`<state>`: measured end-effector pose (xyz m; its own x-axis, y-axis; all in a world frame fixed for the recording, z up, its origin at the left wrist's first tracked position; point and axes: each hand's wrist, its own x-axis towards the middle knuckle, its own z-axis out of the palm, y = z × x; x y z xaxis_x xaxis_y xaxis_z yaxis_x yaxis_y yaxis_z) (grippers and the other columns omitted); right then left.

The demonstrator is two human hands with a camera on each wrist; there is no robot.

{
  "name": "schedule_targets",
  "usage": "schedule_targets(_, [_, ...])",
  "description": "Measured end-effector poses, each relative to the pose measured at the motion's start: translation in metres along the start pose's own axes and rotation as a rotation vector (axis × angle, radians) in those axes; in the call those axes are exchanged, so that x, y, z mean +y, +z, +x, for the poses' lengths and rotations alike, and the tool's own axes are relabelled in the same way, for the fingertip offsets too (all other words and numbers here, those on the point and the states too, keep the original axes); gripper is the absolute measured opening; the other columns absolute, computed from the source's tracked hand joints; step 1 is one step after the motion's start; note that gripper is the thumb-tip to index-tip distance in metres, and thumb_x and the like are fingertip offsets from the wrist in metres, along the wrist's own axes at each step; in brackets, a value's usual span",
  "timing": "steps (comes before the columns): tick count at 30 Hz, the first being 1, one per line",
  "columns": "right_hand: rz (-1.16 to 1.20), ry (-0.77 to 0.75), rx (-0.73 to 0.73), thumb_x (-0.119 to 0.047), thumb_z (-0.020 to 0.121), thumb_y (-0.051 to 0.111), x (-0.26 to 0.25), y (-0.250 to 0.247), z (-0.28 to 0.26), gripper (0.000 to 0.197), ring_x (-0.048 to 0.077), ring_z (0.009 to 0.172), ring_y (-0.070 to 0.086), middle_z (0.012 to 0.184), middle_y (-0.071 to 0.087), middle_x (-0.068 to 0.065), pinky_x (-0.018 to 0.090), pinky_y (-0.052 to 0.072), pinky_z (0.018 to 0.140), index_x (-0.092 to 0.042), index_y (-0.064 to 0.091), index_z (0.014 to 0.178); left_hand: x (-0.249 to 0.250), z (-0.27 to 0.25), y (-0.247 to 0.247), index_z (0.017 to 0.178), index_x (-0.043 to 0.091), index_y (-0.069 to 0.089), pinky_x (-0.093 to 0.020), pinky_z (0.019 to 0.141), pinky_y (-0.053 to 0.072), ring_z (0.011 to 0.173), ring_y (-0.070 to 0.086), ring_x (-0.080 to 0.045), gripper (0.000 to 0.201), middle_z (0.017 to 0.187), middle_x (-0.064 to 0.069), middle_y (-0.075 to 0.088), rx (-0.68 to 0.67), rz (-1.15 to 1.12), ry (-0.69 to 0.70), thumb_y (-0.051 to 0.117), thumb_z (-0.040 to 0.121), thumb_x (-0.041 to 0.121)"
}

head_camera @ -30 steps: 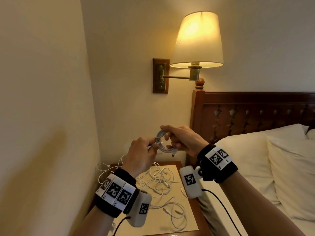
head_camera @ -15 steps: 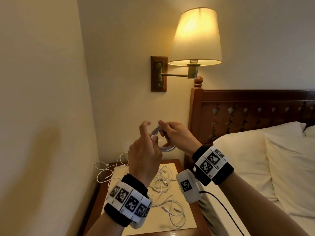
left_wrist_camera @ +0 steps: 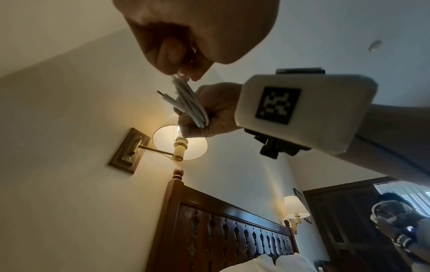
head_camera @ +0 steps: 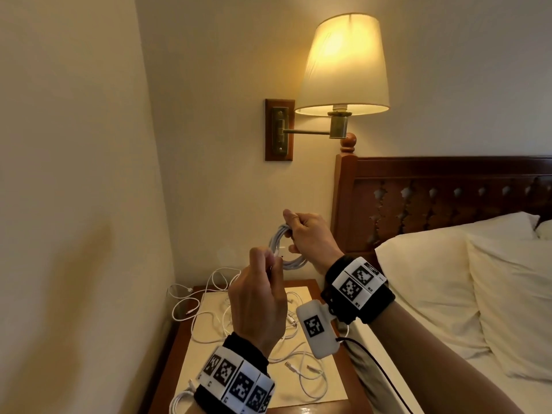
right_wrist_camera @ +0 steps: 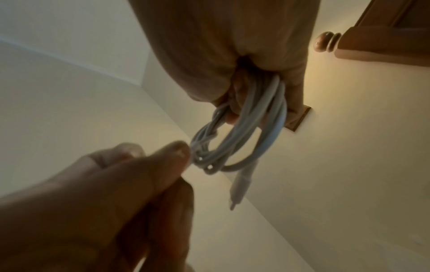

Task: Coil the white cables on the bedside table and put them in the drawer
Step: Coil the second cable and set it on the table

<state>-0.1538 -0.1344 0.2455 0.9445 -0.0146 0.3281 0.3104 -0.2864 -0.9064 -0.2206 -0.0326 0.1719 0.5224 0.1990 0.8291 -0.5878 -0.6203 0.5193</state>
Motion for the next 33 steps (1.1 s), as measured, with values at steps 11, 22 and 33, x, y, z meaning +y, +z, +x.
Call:
schedule_targets(11, [0.092, -0.088, -0.113, -0.036, 0.102, 0.044, -0.005, -0.011, -0.001, 0.035, 0.008, 0.051, 0.04, 0.064, 0.042, -0.001, 0.025, 0.043, 0.051, -0.01, 0.06, 0.085, -0.028, 0.041, -0.008, 0.122, 0.035, 0.054, -0.032, 0.047, 0.048, 0.057, 0.052, -0.013, 0.024, 0.07, -0.003, 0.061, -0.389, -0.407, -0.431, 0.05, 0.099, 0.029])
schedule_targets(22, [0.152, -0.028, -0.32, -0.025, 0.097, 0.056, -0.006, -0.021, -0.003, 0.022, 0.012, 0.064, 0.048, 0.076, 0.053, 0.003, 0.026, 0.047, 0.061, -0.004, 0.065, 0.098, -0.032, 0.061, -0.021, 0.112, 0.011, 0.065, -0.024, 0.056, 0.037, 0.06, 0.045, -0.008, 0.026, 0.083, 0.002, 0.064, -0.614, -0.763, -0.689, 0.048, 0.095, 0.0])
schedule_targets(33, [0.21, -0.106, -0.502, -0.002, 0.086, 0.066, 0.021, -0.035, -0.018, 0.039, 0.023, 0.106, 0.064, 0.116, 0.064, 0.015, 0.033, 0.054, 0.091, -0.004, 0.058, 0.125, -0.028, 0.069, -0.022, 0.105, 0.004, 0.054, -0.021, 0.04, 0.04, 0.055, 0.043, -0.012, 0.024, 0.079, -0.007, 0.05, -0.443, -1.024, -1.036, 0.036, 0.091, -0.004])
